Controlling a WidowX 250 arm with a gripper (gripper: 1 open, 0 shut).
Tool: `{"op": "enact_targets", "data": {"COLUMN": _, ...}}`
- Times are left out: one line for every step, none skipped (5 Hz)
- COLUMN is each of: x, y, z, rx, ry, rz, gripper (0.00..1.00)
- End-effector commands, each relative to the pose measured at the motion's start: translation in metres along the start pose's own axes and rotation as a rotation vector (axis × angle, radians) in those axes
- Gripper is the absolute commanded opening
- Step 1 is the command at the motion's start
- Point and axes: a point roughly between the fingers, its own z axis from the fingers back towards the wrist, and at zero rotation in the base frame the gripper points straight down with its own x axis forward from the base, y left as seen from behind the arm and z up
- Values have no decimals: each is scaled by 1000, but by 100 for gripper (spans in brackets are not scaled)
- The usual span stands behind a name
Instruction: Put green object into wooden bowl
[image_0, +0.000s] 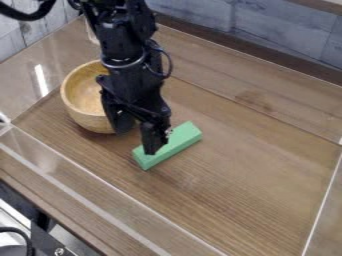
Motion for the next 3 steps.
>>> {"op": "enact_targets", "data": {"x": 11, "y": -8, "z": -8, "rx": 5, "ry": -53, "rz": 9, "gripper": 100}}
{"op": "enact_targets", "data": {"x": 14, "y": -12, "z": -29, "rx": 5, "ry": -59, "rz": 24, "gripper": 100}}
{"op": "enact_targets", "data": {"x": 24, "y": -8, "z": -31, "rx": 12, "ry": -70, "rz": 123, "gripper": 100}}
